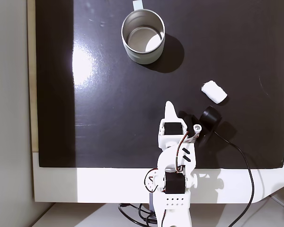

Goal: Grasp a gauze and put it in the cup.

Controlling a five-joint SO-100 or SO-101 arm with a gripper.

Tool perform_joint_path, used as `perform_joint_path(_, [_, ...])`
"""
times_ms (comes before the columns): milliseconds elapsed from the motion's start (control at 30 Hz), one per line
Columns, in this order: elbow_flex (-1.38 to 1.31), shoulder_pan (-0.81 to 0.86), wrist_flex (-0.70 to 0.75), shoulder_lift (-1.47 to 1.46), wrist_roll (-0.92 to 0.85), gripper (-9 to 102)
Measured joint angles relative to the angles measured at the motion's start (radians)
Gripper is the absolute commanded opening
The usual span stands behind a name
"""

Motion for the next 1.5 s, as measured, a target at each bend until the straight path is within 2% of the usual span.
perform_joint_path(667, [0.0, -0.026, 0.002, 0.0, -0.046, 0])
perform_joint_path(967, [-0.097, 0.064, 0.137, -0.02, 0.021, 1])
perform_joint_path(1200, [-0.417, 0.195, 0.201, -0.371, 0.152, 2])
perform_joint_path(1500, [-0.739, 0.325, 0.259, -0.755, 0.227, 13])
